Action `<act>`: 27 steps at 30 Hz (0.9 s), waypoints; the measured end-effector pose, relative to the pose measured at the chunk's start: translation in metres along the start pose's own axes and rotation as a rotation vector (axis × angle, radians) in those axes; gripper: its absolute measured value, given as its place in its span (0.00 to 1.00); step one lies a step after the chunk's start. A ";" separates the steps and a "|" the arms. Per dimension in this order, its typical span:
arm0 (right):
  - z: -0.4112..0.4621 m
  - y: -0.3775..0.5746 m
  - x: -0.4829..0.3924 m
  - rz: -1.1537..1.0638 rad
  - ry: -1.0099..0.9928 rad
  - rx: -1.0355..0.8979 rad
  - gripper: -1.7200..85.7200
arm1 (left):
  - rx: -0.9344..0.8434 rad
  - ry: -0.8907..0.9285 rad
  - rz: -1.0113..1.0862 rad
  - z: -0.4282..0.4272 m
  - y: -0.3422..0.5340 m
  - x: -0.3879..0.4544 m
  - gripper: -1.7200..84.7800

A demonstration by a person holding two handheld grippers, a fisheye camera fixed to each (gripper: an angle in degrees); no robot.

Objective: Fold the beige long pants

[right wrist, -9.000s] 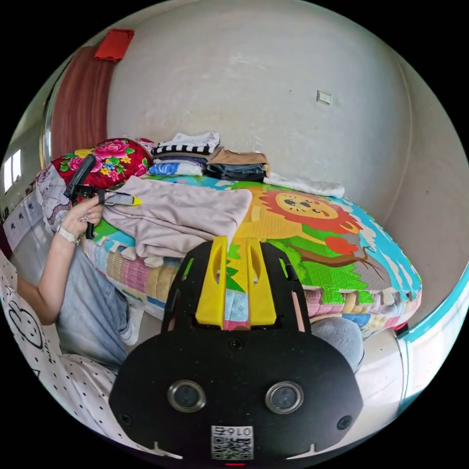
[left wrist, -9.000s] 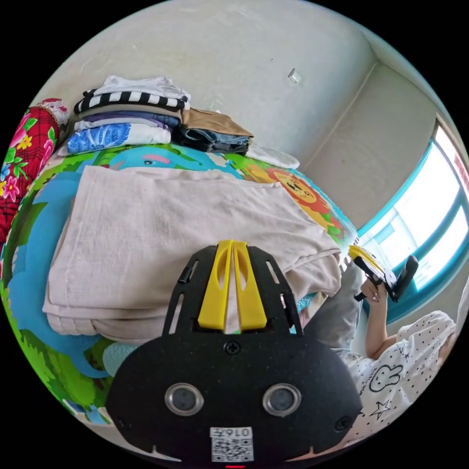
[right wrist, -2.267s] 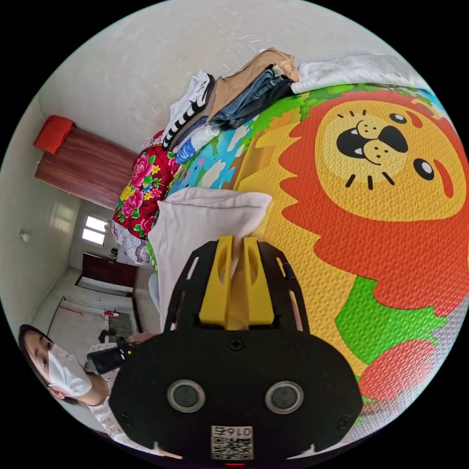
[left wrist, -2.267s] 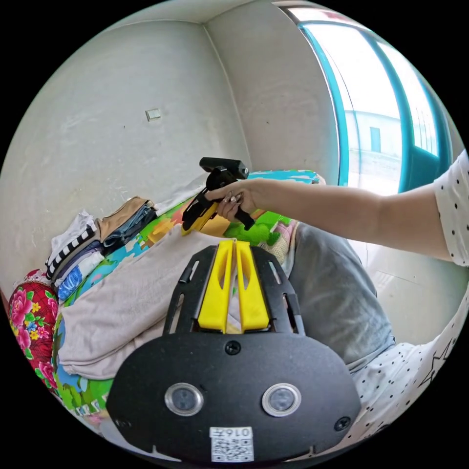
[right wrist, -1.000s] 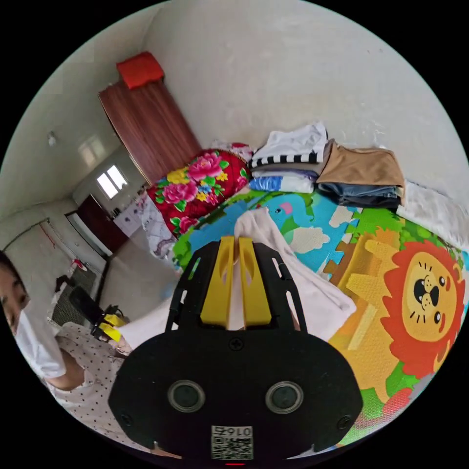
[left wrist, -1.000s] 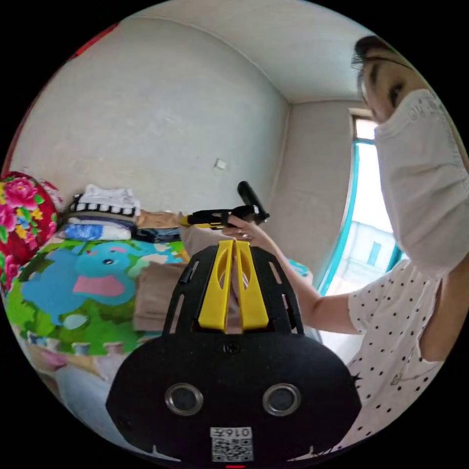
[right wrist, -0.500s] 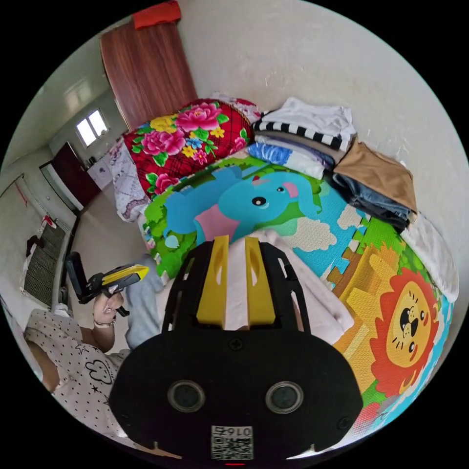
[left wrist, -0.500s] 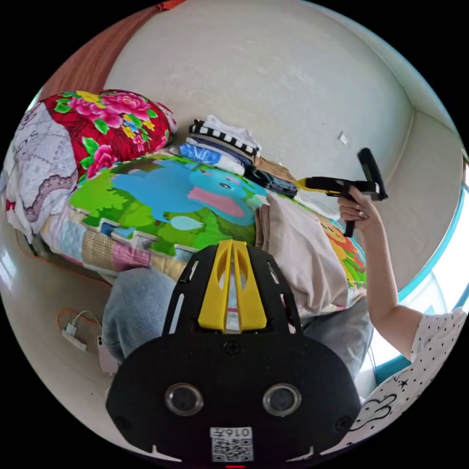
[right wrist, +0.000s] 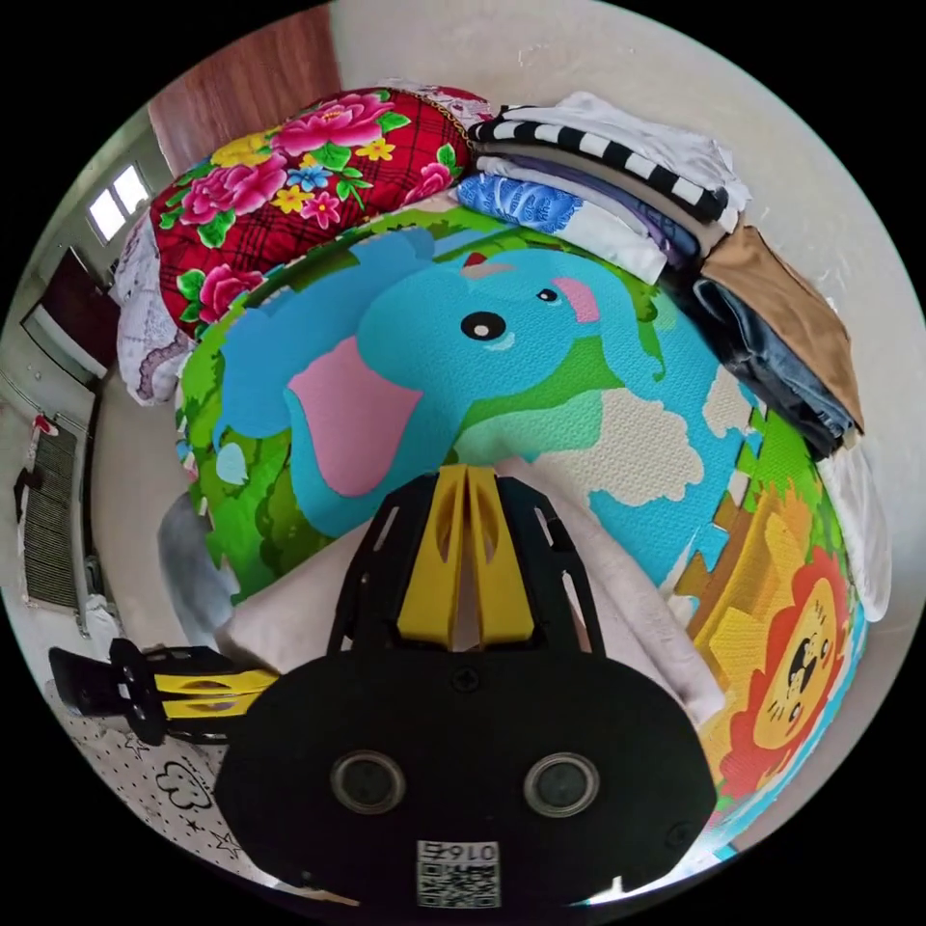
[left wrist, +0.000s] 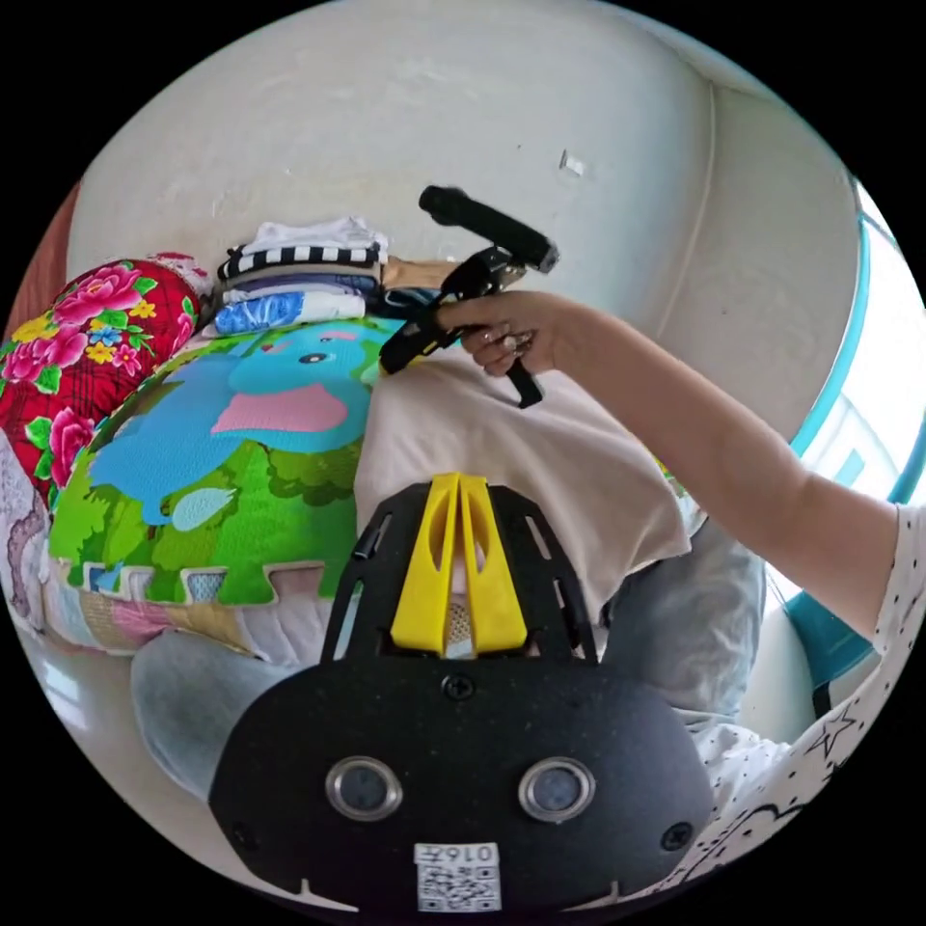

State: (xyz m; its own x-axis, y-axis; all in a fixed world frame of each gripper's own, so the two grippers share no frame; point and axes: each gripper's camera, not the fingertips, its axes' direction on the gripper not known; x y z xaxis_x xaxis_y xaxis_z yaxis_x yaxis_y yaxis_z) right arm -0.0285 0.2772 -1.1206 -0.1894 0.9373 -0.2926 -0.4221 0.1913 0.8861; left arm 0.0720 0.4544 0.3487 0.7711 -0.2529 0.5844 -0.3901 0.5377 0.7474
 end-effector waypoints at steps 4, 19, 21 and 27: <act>-0.011 0.009 -0.002 -0.014 -0.074 0.040 0.01 | -0.012 0.025 -0.019 -0.012 -0.002 -0.004 0.01; -0.068 0.289 -0.075 -0.131 0.116 0.252 0.02 | -0.117 -0.126 0.076 0.023 -0.038 -0.001 0.01; -0.050 0.317 -0.079 -0.103 0.095 0.257 0.02 | -0.089 -0.089 0.056 0.028 -0.030 -0.008 0.01; -0.028 0.366 -0.079 -0.076 0.152 0.419 0.04 | -0.019 -0.003 -0.026 0.006 -0.006 -0.017 0.01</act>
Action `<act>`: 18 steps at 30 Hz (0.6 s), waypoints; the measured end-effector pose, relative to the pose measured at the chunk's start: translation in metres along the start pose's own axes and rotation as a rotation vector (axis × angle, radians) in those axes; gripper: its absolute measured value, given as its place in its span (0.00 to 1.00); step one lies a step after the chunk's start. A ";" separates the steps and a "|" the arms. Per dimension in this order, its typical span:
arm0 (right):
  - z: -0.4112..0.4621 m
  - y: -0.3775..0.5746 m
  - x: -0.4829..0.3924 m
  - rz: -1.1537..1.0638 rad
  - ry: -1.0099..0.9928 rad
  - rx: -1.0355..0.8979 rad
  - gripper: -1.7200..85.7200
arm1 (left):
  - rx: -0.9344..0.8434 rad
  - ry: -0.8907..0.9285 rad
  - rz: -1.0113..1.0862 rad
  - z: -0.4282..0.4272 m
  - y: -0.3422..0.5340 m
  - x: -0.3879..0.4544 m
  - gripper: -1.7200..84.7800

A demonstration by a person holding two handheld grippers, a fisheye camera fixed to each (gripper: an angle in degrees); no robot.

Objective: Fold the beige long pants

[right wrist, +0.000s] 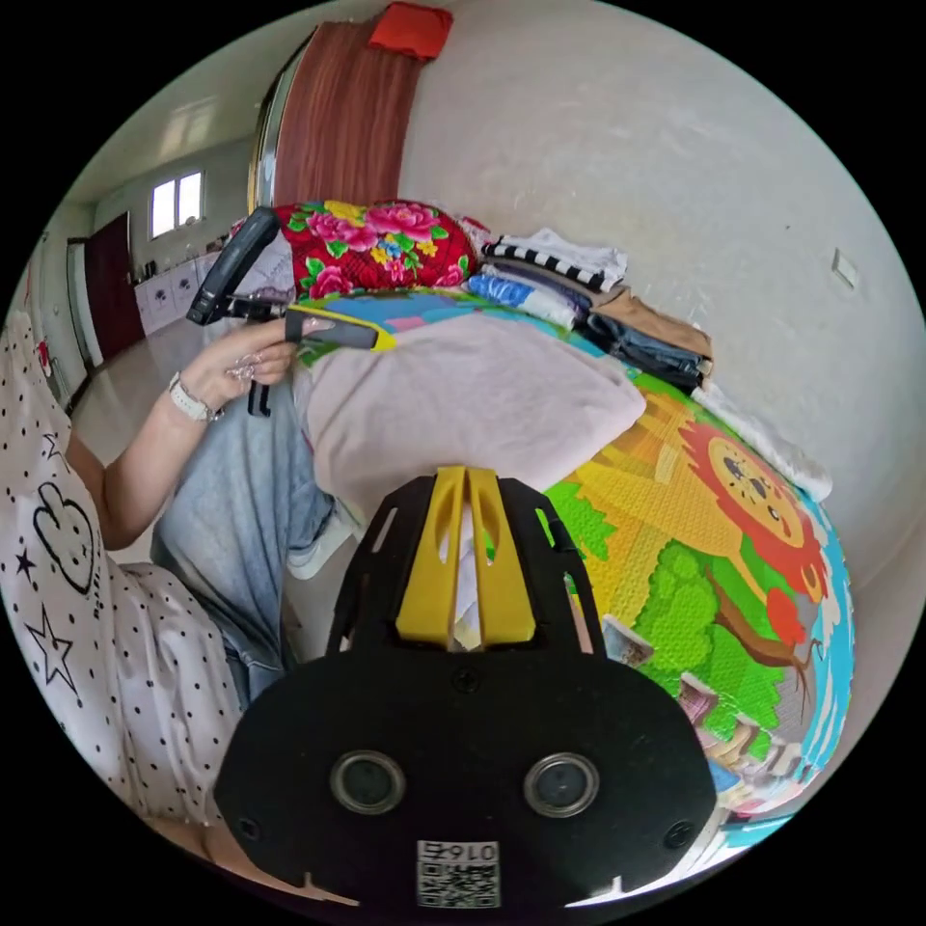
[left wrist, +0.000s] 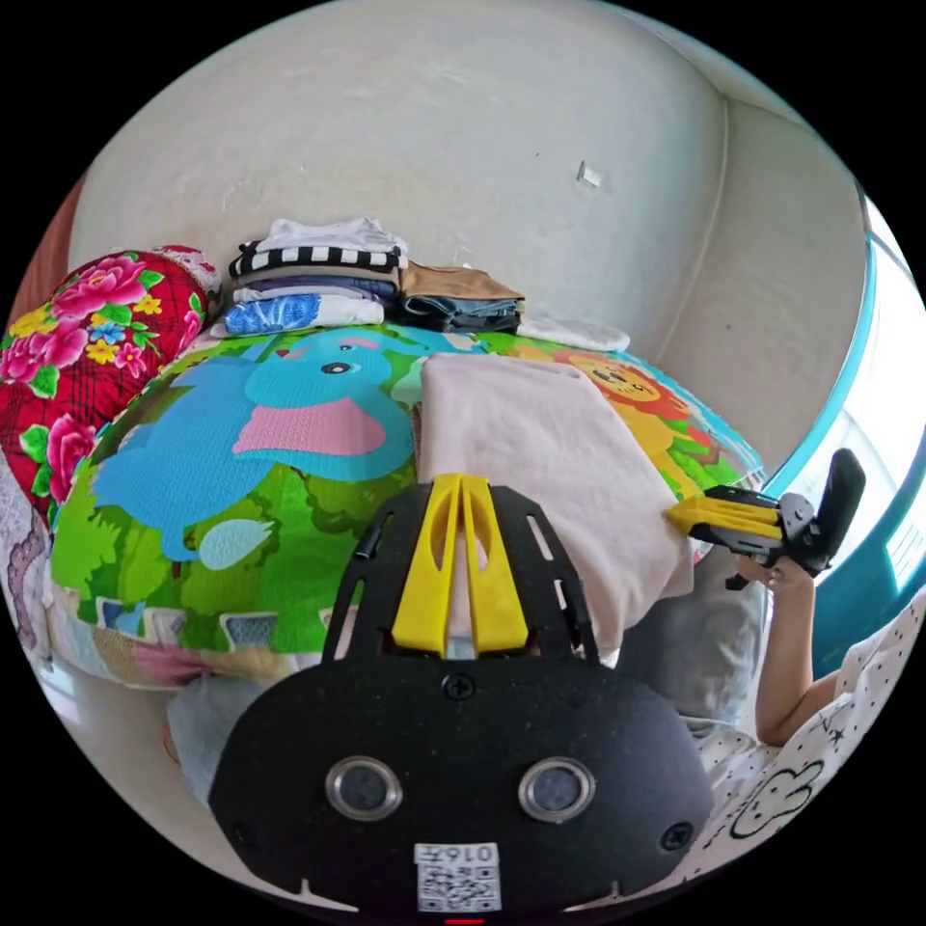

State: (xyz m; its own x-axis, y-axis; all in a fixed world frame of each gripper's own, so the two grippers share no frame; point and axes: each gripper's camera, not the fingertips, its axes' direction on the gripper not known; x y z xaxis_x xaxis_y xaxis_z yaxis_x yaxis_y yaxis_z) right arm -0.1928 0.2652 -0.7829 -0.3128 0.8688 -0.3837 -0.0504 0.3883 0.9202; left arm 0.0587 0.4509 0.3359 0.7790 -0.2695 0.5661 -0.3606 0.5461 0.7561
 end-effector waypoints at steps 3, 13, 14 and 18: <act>-0.019 0.026 0.011 0.069 -0.030 0.104 0.09 | 0.021 0.023 0.039 -0.023 0.016 0.011 0.01; -0.007 0.115 0.065 0.312 -0.328 0.017 0.17 | 0.024 0.196 0.162 -0.040 0.054 0.053 0.01; -0.002 0.122 0.076 0.347 -0.406 -0.006 0.17 | 0.024 0.209 0.169 -0.039 0.055 0.056 0.01; 0.015 0.147 0.105 0.434 -0.562 0.046 0.17 | 0.044 0.266 0.216 -0.039 0.067 0.081 0.01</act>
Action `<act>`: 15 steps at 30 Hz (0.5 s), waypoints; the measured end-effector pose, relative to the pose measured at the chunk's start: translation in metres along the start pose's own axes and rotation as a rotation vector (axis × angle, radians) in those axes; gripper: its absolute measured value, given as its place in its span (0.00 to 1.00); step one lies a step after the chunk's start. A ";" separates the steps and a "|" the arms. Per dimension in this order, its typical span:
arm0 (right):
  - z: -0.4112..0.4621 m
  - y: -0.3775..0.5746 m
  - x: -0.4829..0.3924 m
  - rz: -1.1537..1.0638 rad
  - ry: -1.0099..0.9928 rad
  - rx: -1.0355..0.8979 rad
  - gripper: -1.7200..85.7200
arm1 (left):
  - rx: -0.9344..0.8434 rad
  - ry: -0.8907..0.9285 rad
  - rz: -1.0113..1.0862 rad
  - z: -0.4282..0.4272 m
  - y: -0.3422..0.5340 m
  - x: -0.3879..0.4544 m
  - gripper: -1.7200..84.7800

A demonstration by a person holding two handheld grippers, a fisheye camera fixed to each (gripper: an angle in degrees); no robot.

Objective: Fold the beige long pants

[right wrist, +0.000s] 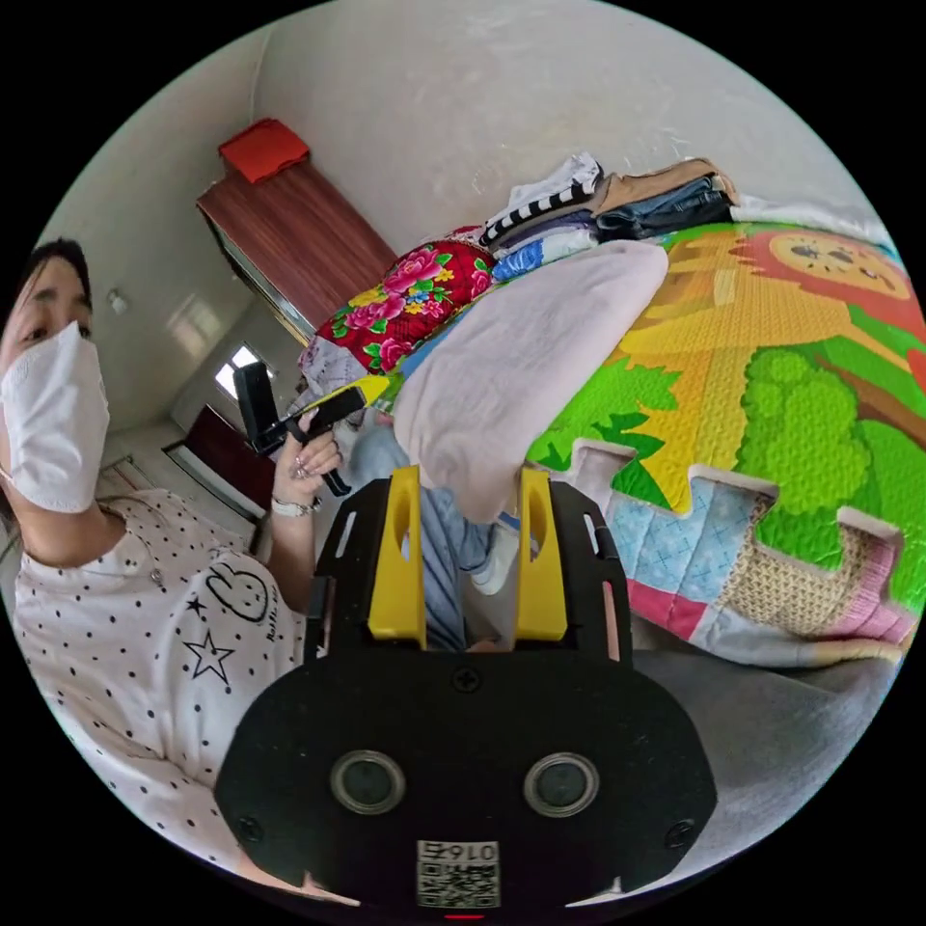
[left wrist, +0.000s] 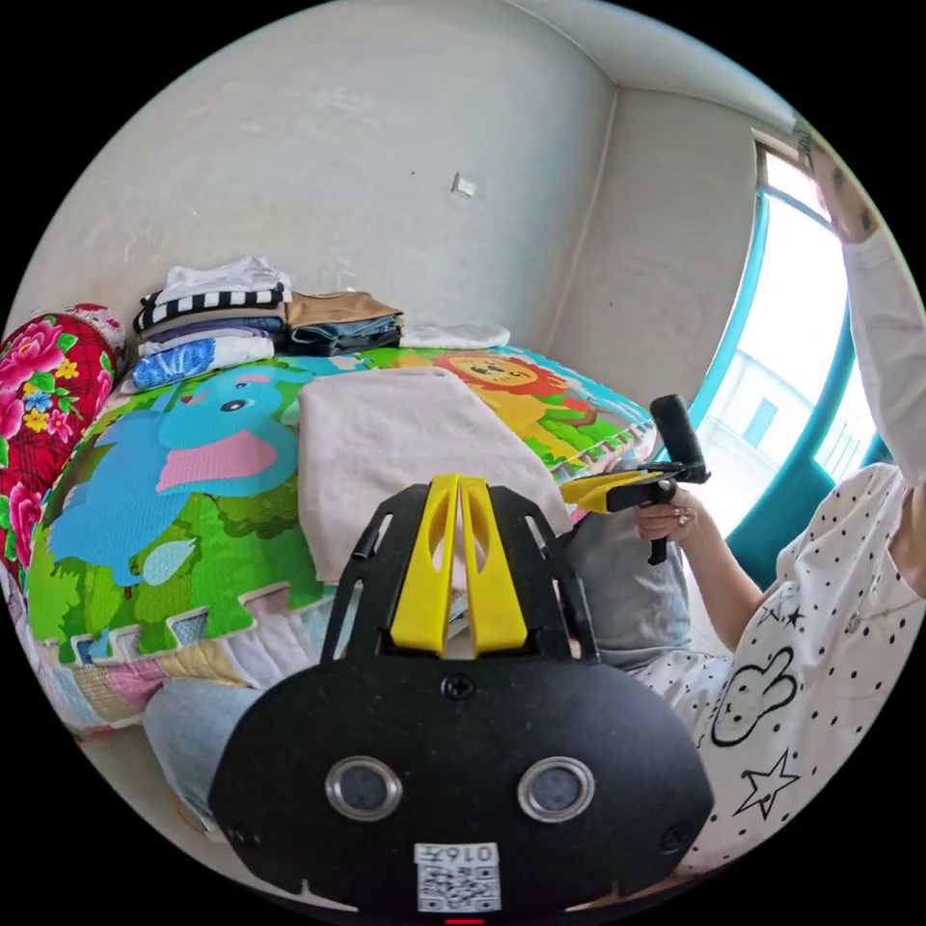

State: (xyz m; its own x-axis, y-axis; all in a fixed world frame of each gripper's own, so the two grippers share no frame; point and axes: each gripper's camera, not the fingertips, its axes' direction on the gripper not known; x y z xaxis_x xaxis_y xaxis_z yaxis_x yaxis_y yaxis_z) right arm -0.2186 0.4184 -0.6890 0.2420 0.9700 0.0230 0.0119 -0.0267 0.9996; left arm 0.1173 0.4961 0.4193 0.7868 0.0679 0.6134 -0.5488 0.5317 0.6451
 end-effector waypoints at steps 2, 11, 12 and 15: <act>0.003 0.004 0.019 0.049 -0.069 0.014 0.17 | -0.006 0.015 0.017 0.005 0.003 0.012 0.01; -0.005 0.034 0.081 0.282 -0.272 0.093 0.06 | 0.013 -0.006 0.234 0.024 0.028 0.098 0.19; -0.011 0.036 0.083 0.299 -0.299 0.113 0.05 | 0.017 -0.028 0.277 0.029 0.032 0.112 0.20; -0.020 0.035 0.088 0.347 -0.406 0.173 0.05 | 0.015 -0.165 0.405 0.049 0.044 0.152 0.20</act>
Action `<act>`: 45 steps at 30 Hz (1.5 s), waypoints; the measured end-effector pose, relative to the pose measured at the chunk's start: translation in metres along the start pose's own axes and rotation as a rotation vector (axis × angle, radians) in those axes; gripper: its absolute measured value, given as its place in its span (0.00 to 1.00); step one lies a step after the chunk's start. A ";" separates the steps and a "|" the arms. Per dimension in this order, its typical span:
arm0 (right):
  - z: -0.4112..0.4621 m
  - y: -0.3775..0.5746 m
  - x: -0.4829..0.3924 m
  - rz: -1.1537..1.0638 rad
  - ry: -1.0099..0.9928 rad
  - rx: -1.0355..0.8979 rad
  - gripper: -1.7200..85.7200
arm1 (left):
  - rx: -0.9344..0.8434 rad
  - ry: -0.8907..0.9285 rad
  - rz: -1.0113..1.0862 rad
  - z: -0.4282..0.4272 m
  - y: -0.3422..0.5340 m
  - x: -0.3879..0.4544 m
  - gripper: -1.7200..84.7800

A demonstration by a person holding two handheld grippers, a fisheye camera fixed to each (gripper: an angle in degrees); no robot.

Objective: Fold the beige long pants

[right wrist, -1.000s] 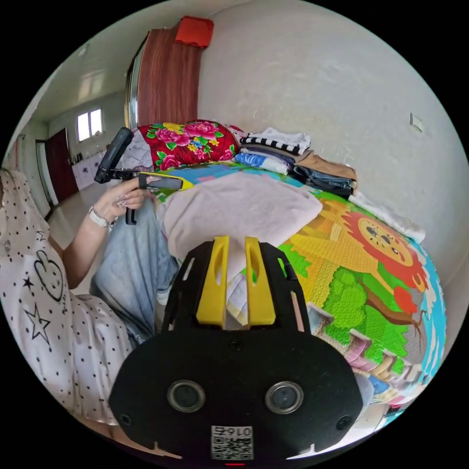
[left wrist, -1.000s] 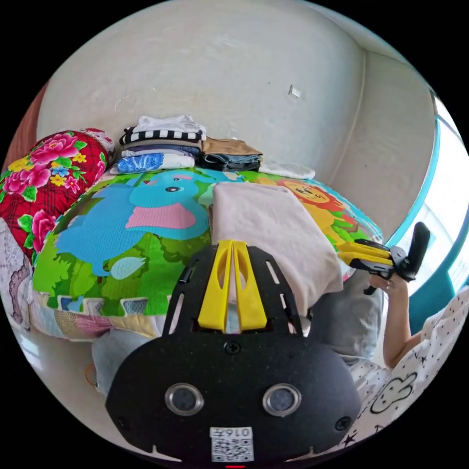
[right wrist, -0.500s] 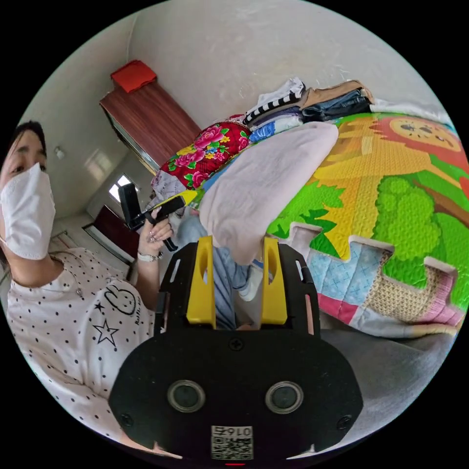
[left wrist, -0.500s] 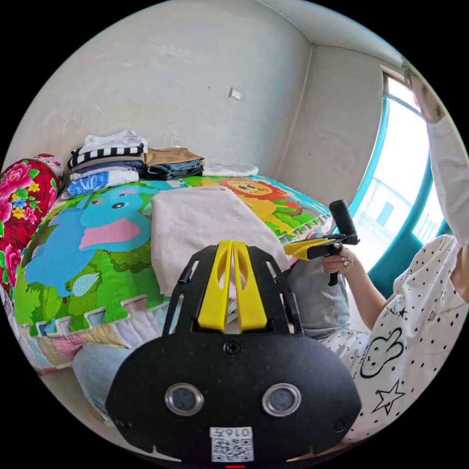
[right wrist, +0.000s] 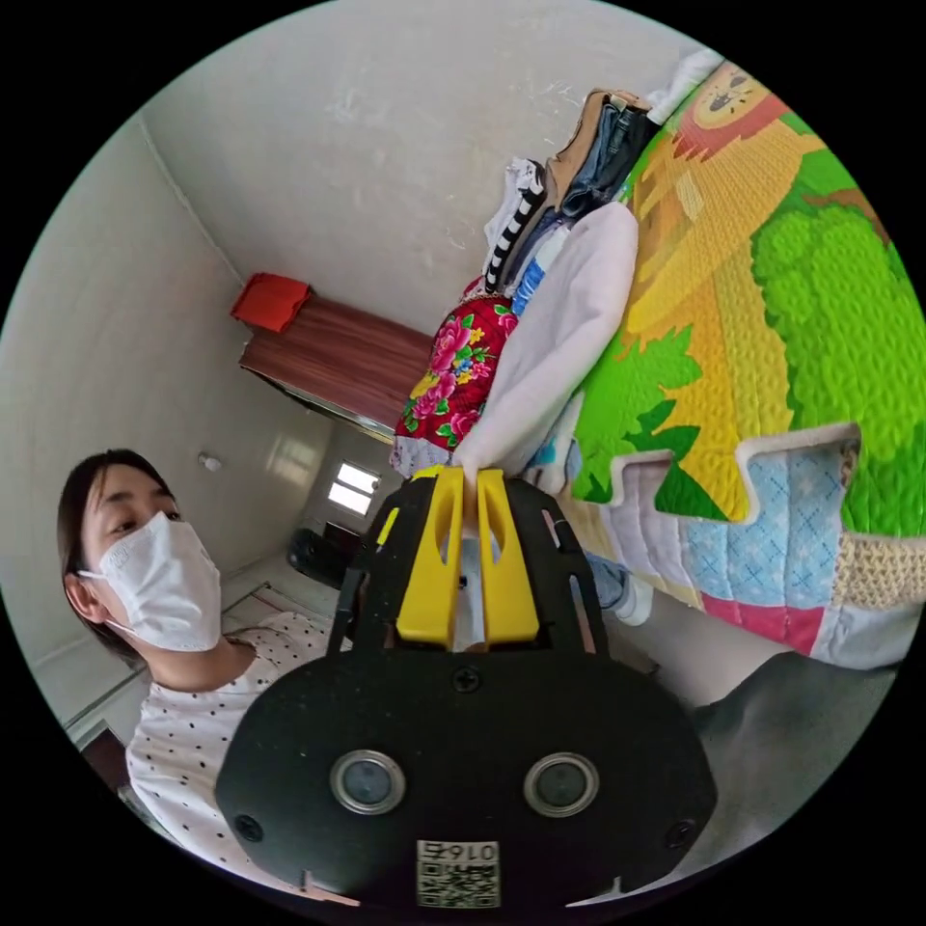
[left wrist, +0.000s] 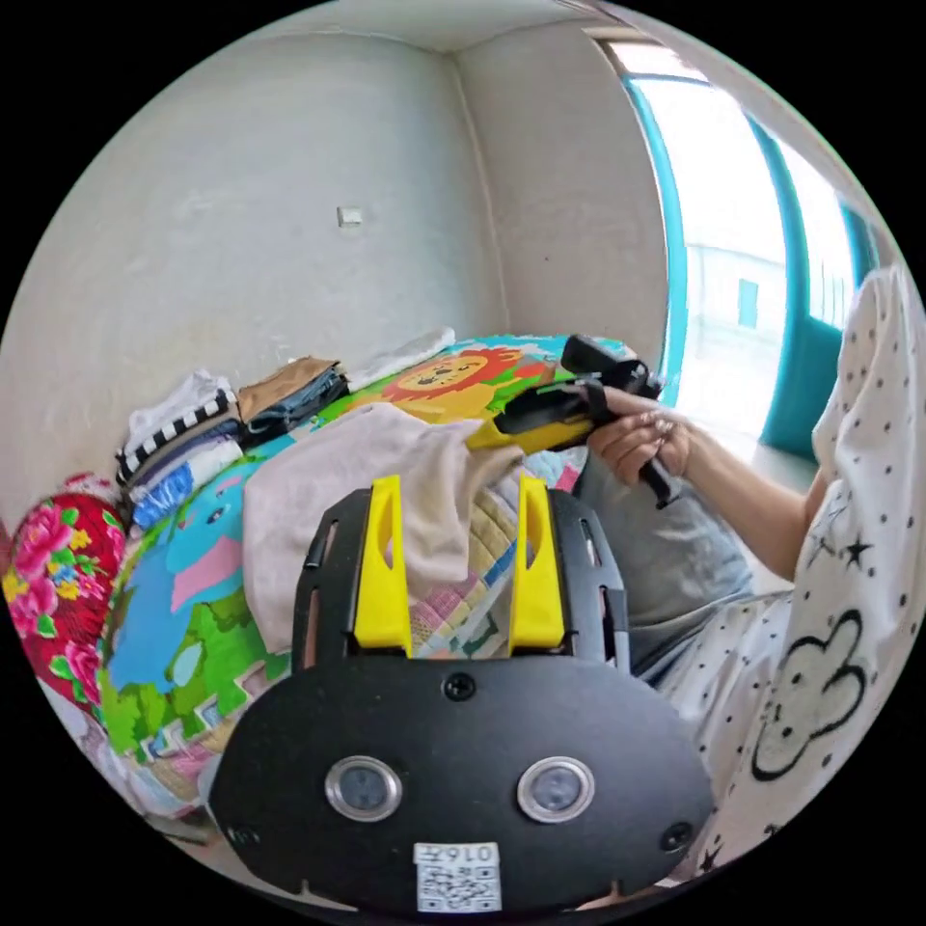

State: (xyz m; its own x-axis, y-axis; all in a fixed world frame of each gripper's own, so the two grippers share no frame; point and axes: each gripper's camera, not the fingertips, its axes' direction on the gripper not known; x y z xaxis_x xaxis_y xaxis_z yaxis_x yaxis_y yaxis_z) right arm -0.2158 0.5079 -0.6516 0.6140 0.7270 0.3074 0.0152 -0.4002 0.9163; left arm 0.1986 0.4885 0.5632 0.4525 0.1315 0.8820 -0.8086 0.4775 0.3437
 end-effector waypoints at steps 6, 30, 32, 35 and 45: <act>-0.005 -0.008 -0.014 0.048 -0.050 0.028 0.04 | -0.042 -0.293 0.044 0.035 -0.004 0.058 0.19; 0.015 0.114 -0.232 -0.693 0.511 0.126 0.15 | -0.392 -0.322 0.215 0.110 -0.032 0.047 0.05; 0.035 0.147 -0.263 -0.909 0.672 0.175 0.20 | -0.418 -0.264 0.179 0.113 -0.040 0.035 0.05; 0.085 0.182 -0.302 -1.126 1.044 0.211 0.23 | -0.420 -0.178 0.132 0.116 -0.047 0.022 0.05; 0.243 0.196 -0.361 -1.346 1.466 -0.049 0.27 | -0.437 -0.185 0.124 0.128 -0.039 0.033 0.05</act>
State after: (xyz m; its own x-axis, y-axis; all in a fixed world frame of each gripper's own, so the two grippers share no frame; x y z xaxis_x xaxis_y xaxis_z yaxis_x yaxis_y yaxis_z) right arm -0.2424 0.0314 -0.6449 -0.7717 0.3237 -0.5474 -0.2016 0.6918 0.6933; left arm 0.1970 0.3630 0.6198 0.2570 0.0728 0.9637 -0.6008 0.7931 0.1003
